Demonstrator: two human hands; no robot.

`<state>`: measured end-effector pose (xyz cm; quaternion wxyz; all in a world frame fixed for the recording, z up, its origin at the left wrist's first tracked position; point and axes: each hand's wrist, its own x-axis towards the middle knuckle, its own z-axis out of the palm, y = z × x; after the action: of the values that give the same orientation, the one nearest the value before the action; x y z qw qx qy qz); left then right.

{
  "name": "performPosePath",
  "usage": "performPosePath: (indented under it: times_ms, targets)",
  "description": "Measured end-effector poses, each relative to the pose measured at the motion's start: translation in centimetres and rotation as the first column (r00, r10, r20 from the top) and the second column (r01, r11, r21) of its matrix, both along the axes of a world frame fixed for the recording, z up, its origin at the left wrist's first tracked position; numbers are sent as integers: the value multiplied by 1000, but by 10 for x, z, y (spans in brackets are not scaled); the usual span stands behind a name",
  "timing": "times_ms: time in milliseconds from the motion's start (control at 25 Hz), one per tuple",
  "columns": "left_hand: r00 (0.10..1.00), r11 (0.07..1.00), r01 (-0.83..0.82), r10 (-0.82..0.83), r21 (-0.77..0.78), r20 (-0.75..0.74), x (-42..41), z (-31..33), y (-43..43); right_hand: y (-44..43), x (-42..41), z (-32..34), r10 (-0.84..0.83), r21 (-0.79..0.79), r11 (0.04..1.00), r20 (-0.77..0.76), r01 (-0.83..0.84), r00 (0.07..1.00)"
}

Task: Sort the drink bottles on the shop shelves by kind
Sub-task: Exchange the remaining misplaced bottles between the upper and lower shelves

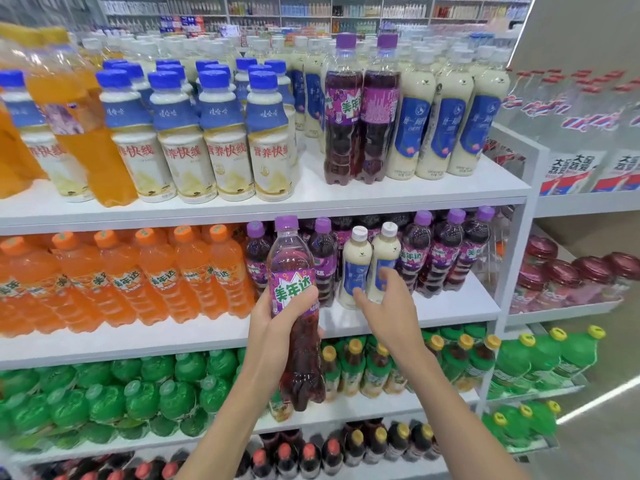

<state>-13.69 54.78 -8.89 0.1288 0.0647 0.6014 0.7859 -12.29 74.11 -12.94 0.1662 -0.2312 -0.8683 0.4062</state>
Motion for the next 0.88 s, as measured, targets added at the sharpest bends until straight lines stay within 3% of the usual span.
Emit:
performPosePath:
  times_ms: [120,360,600,880]
  targets:
    - [1000,1000,-7,7,-12,2,-16,-3,1,6,-29,8,-9,-73,997,-64,4,998]
    - [1000,999,13,-13,-30,-15,-44,-8,1,16,-78,12,-48,-10,999,-89,48,995]
    - [1000,999,10,-10,-46,11,-55,-15,14,17,-91,2,-73,200,977,0,72,997]
    - [998,998,-42,45,-49,51,-57,-18,38,20,-94,-24,-36,371,927,-71,60,997]
